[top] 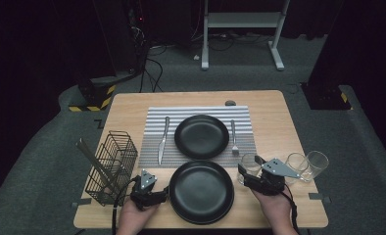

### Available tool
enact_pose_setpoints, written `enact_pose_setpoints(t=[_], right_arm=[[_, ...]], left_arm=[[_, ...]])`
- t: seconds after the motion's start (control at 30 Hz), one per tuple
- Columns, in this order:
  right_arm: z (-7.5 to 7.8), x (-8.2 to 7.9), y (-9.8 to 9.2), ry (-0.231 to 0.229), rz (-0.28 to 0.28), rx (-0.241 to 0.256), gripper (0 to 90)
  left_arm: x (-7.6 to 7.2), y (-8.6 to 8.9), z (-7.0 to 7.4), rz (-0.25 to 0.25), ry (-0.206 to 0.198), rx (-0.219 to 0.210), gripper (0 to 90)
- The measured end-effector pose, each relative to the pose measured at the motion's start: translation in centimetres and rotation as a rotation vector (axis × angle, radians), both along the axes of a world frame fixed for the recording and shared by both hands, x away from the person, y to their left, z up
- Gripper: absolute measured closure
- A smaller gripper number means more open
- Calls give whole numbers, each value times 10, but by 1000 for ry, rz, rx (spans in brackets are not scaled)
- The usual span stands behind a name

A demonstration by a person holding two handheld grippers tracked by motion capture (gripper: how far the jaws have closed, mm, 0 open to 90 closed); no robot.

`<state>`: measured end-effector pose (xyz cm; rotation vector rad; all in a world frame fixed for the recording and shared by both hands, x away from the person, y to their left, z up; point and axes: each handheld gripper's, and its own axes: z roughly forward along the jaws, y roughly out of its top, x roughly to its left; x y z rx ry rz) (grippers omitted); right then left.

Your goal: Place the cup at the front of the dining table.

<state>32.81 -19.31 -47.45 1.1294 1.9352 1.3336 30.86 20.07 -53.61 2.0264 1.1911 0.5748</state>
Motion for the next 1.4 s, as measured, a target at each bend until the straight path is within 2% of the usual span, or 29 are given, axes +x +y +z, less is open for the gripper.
enact_pose_setpoints(t=[0.4, 0.73, 0.83, 1.03, 1.4], right_arm=[[11, 3, 14, -12, 31, -17, 290], [27, 4, 23, -45, 48, -14, 290], [31, 4, 25, -55, 50, -8, 290], [38, 5, 31, -69, 55, 0, 290], [44, 8, 45, -77, 76, 2, 290]], left_arm=[[0, 0, 0, 0, 0, 0, 277], [0, 1, 0, 5, 4, -14, 276], [-1, 0, 0, 12, 3, 1, 262], [0, 0, 0, 25, 7, 2, 228], [1, 2, 0, 12, 14, 7, 184]])
